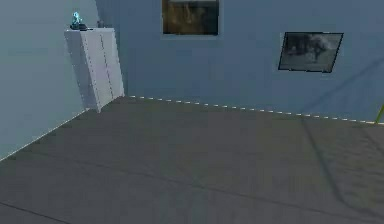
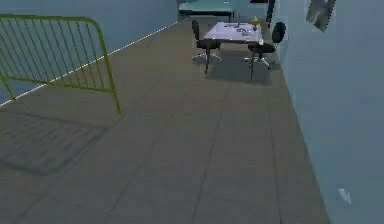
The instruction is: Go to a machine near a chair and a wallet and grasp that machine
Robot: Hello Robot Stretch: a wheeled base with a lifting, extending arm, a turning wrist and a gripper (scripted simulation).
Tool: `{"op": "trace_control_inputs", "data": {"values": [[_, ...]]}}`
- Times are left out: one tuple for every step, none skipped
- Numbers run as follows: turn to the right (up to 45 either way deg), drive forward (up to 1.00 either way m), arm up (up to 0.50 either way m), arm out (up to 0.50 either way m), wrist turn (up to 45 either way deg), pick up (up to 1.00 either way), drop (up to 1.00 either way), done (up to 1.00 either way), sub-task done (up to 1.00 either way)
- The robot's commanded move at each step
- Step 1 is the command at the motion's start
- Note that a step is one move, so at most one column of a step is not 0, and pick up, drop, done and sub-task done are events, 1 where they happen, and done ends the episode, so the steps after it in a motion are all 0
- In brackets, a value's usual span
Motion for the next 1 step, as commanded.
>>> {"op": "trace_control_inputs", "data": {"values": [[45.0, 0.00, 0.00, 0.00, 0.0, 0.00, 0.00, 0.00, 0.00]]}}
